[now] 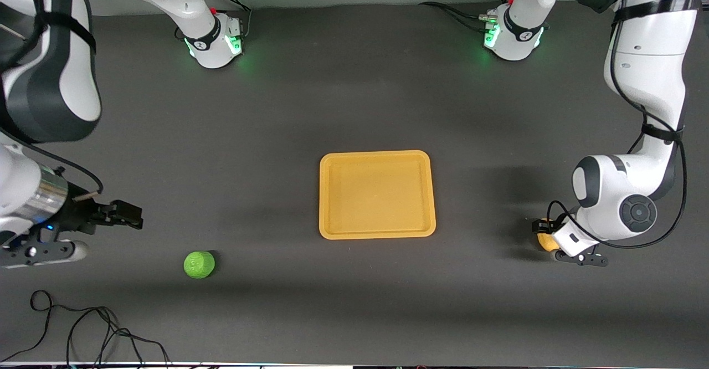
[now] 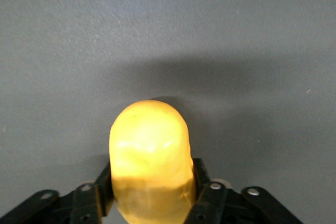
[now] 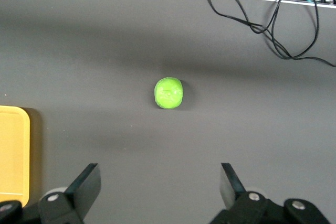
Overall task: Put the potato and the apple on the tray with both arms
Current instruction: 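Reach the left gripper to the potato while the right gripper reaches the apple, then carry the potato onto the tray with the left gripper while the right grasps apple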
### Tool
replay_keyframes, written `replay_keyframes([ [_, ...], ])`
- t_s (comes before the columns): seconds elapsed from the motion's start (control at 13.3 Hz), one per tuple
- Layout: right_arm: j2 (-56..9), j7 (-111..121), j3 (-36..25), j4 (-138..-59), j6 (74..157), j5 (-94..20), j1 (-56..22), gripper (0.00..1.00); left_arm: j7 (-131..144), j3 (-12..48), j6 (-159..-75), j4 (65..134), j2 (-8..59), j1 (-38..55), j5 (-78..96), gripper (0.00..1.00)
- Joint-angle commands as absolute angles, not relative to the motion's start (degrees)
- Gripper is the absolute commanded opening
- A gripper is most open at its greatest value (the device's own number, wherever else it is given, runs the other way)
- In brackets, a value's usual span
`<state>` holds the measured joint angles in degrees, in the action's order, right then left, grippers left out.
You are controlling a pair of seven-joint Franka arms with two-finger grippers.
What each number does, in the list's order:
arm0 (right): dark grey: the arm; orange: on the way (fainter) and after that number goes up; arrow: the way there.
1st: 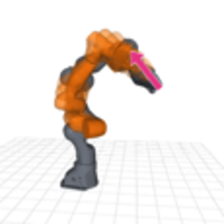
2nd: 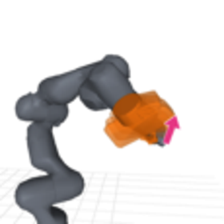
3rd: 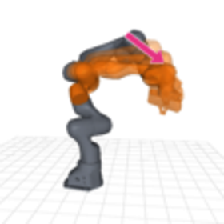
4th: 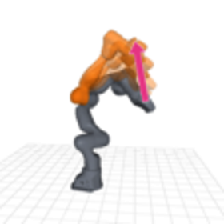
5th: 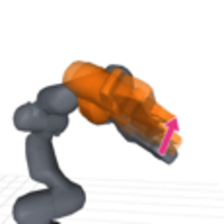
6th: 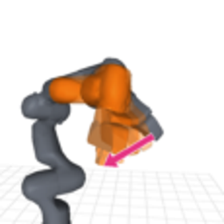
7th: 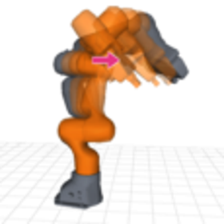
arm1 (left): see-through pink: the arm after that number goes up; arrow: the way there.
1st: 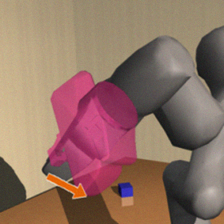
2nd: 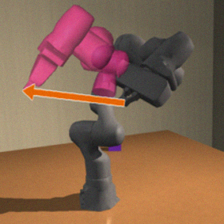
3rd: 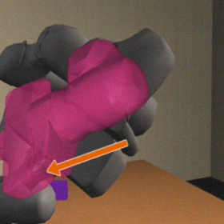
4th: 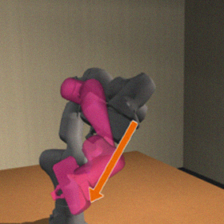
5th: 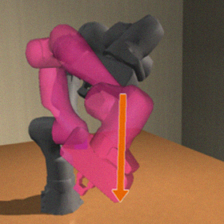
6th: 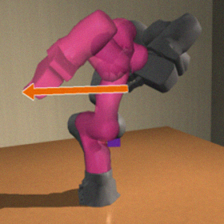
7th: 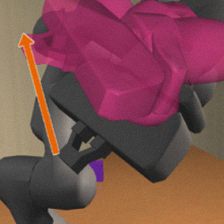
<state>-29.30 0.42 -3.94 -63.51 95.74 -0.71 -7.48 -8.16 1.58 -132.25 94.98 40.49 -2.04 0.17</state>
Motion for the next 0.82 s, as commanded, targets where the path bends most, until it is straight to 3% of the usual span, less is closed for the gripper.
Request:
replay_keyframes([
  [0.0,-33.8,1.1,-4.0,-61.2,98.4,-2.1,-7.3,1.0,-8.5,1.8,-126.2,91.9,39.1,-3.0,0.9,0.09],
  [0.3,-37.3,1.1,-3.9,-72.9,116.1,-4.2,-7.2,1.0,1.5,3.0,-113.2,90.1,32.4,2.5,5.6,0.07],
  [0.45,-39.7,1.5,-3.9,-76.3,122.8,-5.3,-7.1,1.0,10.6,4.0,-112.9,90.3,31.6,8.1,5.7,0.07],
  [0.75,-46.0,1.7,-3.9,-76.4,128.1,-6.5,-6.8,1.0,23.1,4.7,-120.0,90.9,34.0,19.5,6.9,0.08],
])
